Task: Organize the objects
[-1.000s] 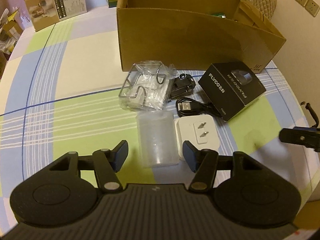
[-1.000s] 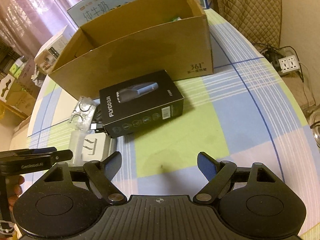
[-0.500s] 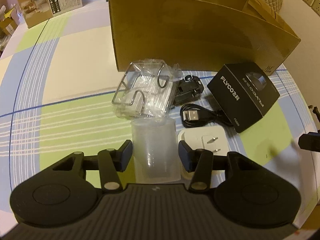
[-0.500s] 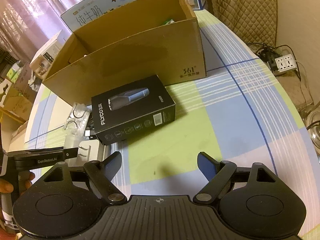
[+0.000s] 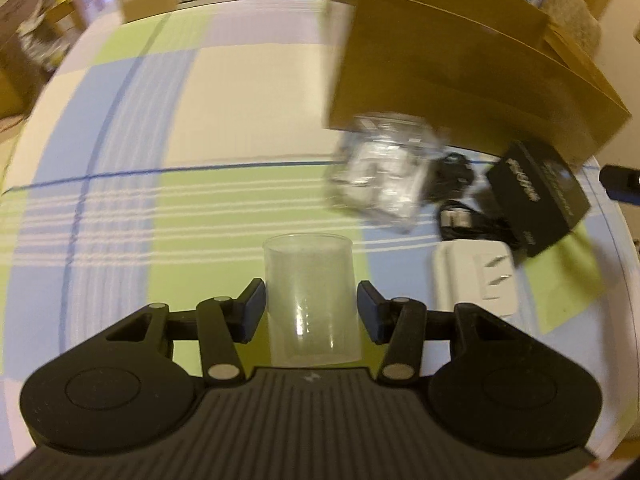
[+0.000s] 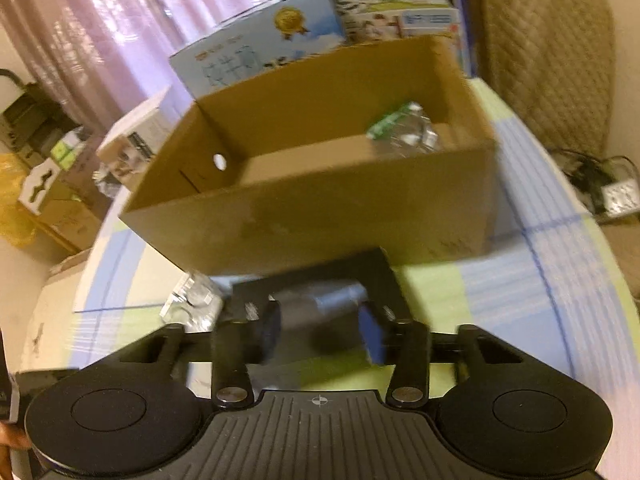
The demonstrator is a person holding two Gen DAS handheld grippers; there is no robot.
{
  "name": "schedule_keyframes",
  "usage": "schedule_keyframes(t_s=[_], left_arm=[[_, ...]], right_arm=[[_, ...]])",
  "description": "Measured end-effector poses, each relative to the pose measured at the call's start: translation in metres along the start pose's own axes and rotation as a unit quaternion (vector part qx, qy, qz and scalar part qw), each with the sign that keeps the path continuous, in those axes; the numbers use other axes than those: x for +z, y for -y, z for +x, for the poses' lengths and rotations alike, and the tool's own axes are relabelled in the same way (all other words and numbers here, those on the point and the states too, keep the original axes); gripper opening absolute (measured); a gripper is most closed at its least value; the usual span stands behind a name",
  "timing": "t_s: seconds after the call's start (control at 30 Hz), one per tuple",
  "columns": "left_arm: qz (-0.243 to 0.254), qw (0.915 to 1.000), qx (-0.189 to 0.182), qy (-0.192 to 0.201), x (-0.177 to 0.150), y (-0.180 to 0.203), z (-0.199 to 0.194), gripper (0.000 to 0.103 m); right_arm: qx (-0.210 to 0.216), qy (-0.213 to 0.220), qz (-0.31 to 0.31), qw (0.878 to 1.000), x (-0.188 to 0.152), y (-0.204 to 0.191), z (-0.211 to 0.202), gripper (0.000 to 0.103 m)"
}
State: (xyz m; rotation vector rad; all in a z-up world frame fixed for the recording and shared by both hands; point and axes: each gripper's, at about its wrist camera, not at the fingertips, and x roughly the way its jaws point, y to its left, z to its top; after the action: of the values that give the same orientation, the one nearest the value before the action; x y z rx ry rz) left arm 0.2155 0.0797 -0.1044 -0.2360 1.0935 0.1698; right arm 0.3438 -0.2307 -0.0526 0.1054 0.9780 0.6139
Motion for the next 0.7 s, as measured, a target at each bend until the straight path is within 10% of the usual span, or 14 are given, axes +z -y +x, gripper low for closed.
schedule_keyframes(t_s=[0.17,0.7], left_arm=[[-0.028,0.9994,0.018,0.002,-0.004,-0.025,-0.007,0.046],[-0.038,0.999,0.022,-0.012,-0.005,-0.04,-0.006,0.045]], right_arm=[[0.028,-0.003,-0.036,0.999,0.018,-0.024,0.029,0.018],[0.011,-0.102,-0.156,0.982,0.011,-0.045,0.064,0.018]])
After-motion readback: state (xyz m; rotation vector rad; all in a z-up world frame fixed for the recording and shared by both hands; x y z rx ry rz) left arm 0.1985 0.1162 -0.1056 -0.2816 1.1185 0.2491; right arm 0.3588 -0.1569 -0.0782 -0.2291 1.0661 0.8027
